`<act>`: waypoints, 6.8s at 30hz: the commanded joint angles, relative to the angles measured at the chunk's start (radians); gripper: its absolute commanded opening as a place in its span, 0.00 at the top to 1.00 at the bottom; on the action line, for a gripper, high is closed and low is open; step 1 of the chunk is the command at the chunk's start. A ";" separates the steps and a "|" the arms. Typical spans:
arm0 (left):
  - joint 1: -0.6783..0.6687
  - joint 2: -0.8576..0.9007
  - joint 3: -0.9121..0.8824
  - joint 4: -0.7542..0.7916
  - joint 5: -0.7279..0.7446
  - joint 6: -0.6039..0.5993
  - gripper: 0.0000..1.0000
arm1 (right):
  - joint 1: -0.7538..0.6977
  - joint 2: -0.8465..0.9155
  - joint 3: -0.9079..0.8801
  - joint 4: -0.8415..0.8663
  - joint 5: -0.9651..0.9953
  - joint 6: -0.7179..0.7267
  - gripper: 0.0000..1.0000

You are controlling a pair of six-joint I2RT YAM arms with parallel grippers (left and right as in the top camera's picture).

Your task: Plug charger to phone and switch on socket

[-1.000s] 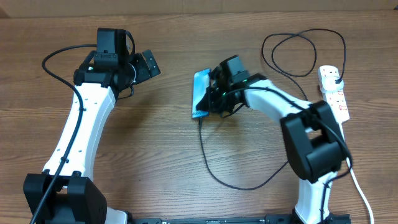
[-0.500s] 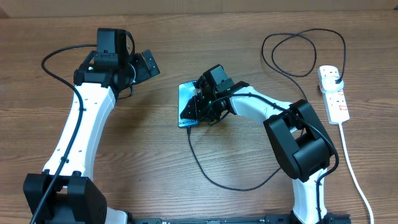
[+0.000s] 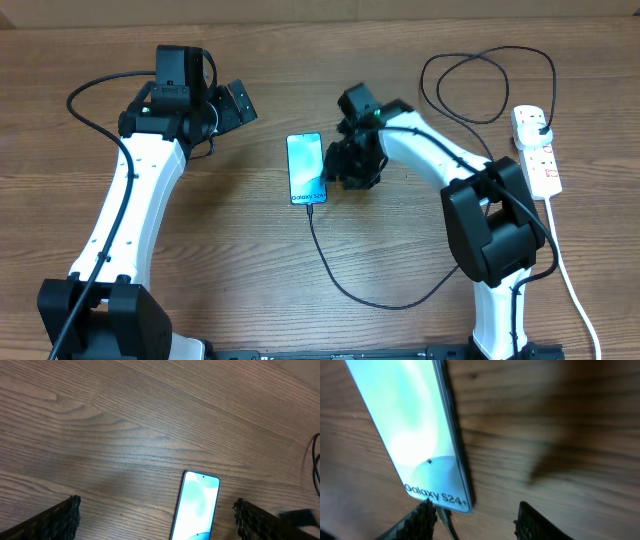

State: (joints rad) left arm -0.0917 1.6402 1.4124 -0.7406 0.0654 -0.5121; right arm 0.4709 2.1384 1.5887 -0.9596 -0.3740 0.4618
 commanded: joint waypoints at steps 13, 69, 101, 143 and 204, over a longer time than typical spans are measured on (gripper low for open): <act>-0.006 -0.010 0.011 0.000 -0.018 0.022 0.00 | -0.315 -0.027 0.374 -0.528 0.493 -0.020 0.21; -0.007 -0.010 0.011 0.000 -0.018 0.022 0.00 | -0.970 -0.016 0.034 -0.011 0.402 -0.025 0.07; -0.007 -0.010 0.011 0.000 -0.018 0.022 0.00 | -0.938 -0.015 0.033 -0.075 0.361 -0.051 0.04; -0.007 -0.010 0.011 0.000 -0.017 0.022 0.00 | -0.857 -0.018 0.261 -0.353 0.290 -0.270 0.00; 0.014 -0.753 -1.367 1.220 -0.047 0.086 0.00 | -0.857 -0.018 0.261 -0.141 0.290 -0.270 0.00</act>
State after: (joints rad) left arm -0.0845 0.9463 0.0959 0.4717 0.0151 -0.4343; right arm -0.3809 2.1208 1.8400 -1.1015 -0.0814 0.1974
